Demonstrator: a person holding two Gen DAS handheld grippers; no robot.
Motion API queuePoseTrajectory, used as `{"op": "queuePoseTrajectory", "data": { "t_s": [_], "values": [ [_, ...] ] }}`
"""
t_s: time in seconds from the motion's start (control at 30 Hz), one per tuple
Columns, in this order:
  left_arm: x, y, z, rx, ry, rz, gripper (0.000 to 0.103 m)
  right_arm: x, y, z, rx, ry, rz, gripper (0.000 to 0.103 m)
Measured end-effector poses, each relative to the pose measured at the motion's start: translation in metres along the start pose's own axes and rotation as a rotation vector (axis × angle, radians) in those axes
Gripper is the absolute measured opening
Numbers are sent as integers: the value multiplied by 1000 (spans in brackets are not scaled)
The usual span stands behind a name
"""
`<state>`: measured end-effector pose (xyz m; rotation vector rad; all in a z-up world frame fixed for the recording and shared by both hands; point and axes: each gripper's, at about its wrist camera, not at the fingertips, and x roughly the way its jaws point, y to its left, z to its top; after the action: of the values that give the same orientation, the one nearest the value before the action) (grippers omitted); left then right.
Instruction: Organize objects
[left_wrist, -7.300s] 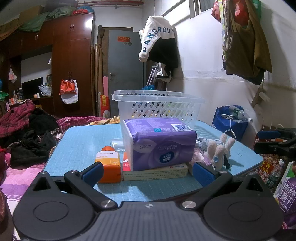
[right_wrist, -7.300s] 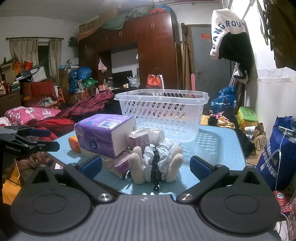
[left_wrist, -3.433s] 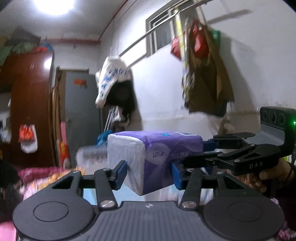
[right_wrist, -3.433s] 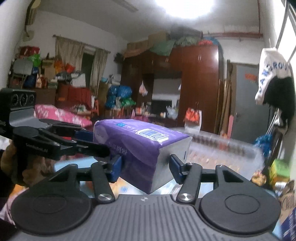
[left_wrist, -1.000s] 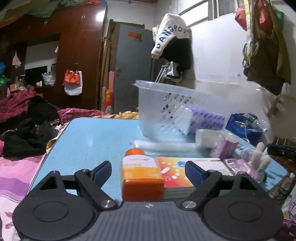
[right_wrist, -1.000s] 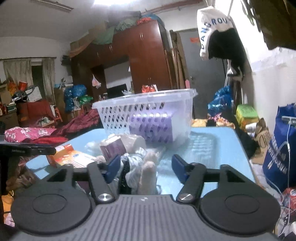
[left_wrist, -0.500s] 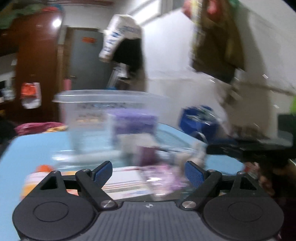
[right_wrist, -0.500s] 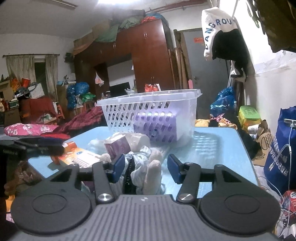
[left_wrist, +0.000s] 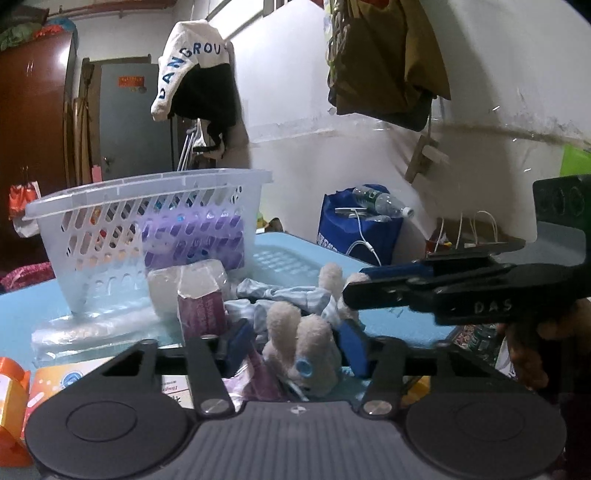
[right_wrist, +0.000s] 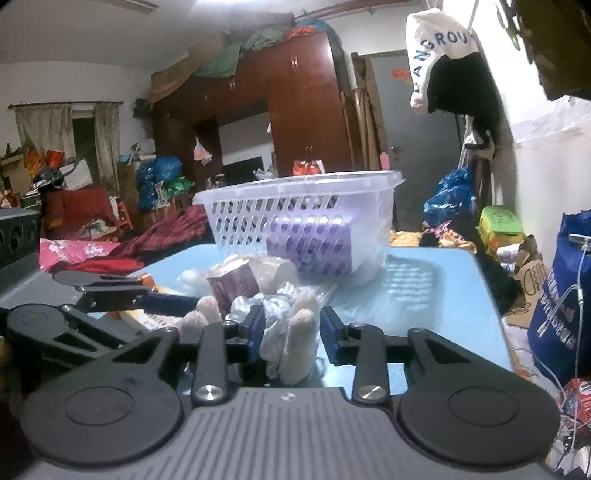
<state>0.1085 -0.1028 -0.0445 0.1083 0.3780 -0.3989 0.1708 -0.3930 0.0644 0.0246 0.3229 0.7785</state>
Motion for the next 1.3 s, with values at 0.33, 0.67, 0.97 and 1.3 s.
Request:
{"op": "queuePoseTrajectory", "data": {
  "t_s": [0.33,0.67,0.97,1.3],
  "values": [
    [-1,2,-2,6,-26,6,26,-1,1,-1,-41,7,-16,14],
    [-27,9,15,2,-133,-65,24,-29,13,14,-96,-87,-9,12],
    [-61,28,83,51,-298,-29,24,-48,46,85,-219,-223,0,12],
    [-35,100,160,96,-293,130,24,34,55,184,-260,-253,-1,12]
  ]
}}
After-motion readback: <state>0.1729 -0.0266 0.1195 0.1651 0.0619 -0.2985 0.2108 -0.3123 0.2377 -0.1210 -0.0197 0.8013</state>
